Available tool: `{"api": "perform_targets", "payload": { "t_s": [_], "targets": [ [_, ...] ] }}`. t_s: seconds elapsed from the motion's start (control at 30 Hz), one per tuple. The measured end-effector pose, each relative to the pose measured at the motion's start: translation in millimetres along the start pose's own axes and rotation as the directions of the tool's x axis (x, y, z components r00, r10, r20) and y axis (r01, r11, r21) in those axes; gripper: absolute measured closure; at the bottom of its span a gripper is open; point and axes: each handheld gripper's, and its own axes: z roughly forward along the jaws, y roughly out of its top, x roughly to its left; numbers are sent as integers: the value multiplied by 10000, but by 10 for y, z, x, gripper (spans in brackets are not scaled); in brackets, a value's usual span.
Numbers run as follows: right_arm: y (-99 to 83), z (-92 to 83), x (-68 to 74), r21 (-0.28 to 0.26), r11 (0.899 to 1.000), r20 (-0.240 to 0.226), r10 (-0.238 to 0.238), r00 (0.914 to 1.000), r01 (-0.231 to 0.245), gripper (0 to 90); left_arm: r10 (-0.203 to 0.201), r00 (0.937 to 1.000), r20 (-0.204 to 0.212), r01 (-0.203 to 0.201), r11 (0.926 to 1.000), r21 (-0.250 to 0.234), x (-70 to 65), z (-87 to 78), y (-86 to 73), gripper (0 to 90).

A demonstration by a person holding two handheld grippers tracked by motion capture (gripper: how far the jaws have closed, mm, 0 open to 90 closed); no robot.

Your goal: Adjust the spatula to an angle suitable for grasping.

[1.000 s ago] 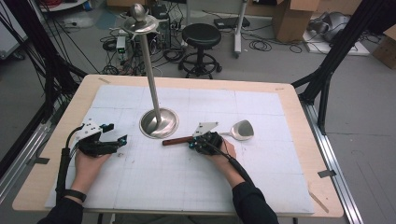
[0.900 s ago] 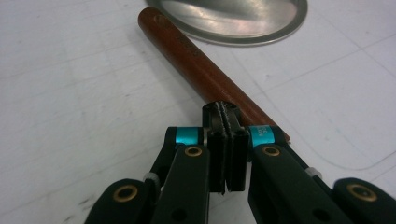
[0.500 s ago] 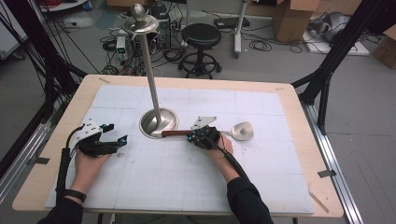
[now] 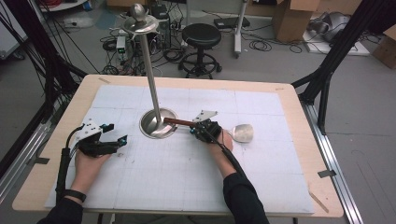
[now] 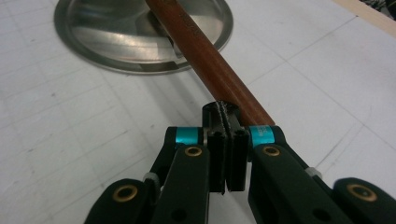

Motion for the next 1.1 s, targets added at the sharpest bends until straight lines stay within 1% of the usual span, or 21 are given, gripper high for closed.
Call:
{"api": "perform_targets", "payload": {
  "t_s": [0.1, 0.23, 0.37, 0.5, 0.6, 0.67, 0.77, 0.83, 0.9, 1.0, 1.1],
  "targets": [
    [13, 20, -33, 11, 9998, 268, 181, 9995, -182, 899, 51, 10000, 21, -51, 10000, 11, -1, 0, 1, 238],
    [-19, 30, -98, 84, 9987, 552, 496, 9972, -501, 898, 68, 10000, 33, -68, 10000, 12, -3, -1, 1, 238],
    [-32, 6, -151, -40, 9976, 461, 699, 9965, -698, 885, 76, 10000, 28, -76, 10000, 17, -2, -2, 1, 238],
    [-2, -73, -175, -380, 9965, 372, 760, 9964, -746, 850, 77, 10000, 28, -77, 10000, 5, -3, -2, 0, 237],
    [21, -191, -216, -734, 9933, 210, 906, 9957, -888, 805, 100, 9999, 24, -100, 9999, 2, -8, -1, 0, 236],
    [29, -285, -243, -946, 9912, 193, 948, 9953, -926, 769, 108, 9999, 25, -108, 9999, 2, -9, -2, 0, 236],
    [16, -451, -299, -1200, 9886, 131, 934, 9955, -911, 718, 114, 9999, 9, -114, 9999, -3, -10, -2, 0, 233],
    [-12, -555, -338, -1380, 9864, 137, 925, 9956, -897, 662, 156, 9999, 9, -156, 9999, -1, -11, -3, 0, 231],
    [-73, -702, -394, -1561, 9825, 160, 1057, 9943, -1019, 640, 137, 9999, 9, -137, 9999, -2, -17, -2, 0, 230],
    [-179, -890, -469, -1762, 9767, 271, 1293, 9912, -1226, 579, 131, 9999, 10, -131, 9999, 1, -17, -2, 0, 230],
    [-310, -1050, -537, -2018, 9684, 177, 1531, 9880, -1465, 534, 125, 9999, 4, -125, 9999, -19, -12, -1, 0, 230]
  ]
}}
